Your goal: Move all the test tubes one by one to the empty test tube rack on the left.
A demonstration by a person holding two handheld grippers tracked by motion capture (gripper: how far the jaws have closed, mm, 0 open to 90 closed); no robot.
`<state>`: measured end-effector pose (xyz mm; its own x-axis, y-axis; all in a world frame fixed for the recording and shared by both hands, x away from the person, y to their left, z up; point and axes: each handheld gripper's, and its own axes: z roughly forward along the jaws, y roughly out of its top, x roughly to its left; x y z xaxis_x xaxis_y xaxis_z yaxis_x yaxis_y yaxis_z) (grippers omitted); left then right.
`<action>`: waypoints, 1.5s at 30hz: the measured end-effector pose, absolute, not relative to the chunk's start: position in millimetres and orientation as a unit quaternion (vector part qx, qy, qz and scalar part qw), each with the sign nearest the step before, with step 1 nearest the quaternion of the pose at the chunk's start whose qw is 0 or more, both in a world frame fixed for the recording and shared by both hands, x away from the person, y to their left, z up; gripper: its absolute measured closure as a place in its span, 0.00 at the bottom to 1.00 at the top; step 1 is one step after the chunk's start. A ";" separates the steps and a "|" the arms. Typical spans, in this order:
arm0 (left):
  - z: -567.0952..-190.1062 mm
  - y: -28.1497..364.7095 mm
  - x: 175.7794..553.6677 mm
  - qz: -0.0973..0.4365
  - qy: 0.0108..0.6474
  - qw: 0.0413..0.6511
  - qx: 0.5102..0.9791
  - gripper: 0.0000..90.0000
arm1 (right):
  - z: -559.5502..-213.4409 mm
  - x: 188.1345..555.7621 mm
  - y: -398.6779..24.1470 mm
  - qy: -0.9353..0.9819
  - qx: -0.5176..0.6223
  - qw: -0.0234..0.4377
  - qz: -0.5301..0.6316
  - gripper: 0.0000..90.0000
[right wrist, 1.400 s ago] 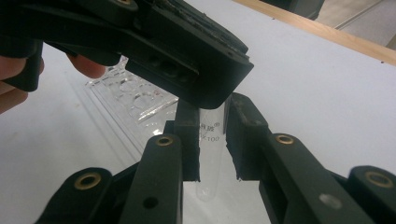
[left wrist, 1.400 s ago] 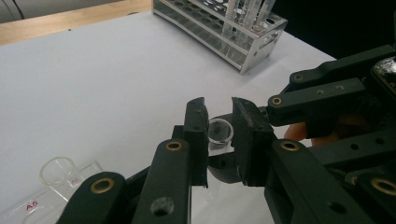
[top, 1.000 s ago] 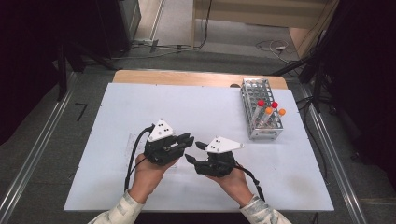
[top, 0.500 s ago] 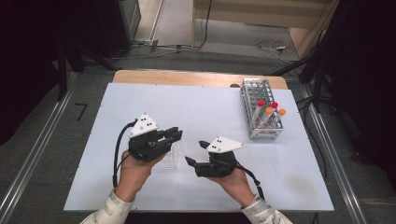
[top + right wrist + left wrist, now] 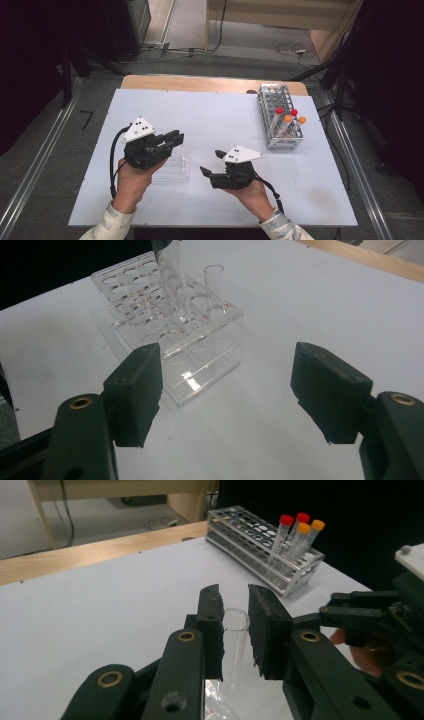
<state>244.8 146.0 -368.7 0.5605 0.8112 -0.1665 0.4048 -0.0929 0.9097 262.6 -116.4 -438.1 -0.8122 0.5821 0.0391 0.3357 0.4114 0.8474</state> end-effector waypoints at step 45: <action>-422.4 135.7 263.0 0.262 0.457 0.439 0.728 0.85 | -440.1 263.3 -117.5 0.832 0.282 0.130 0.460 0.30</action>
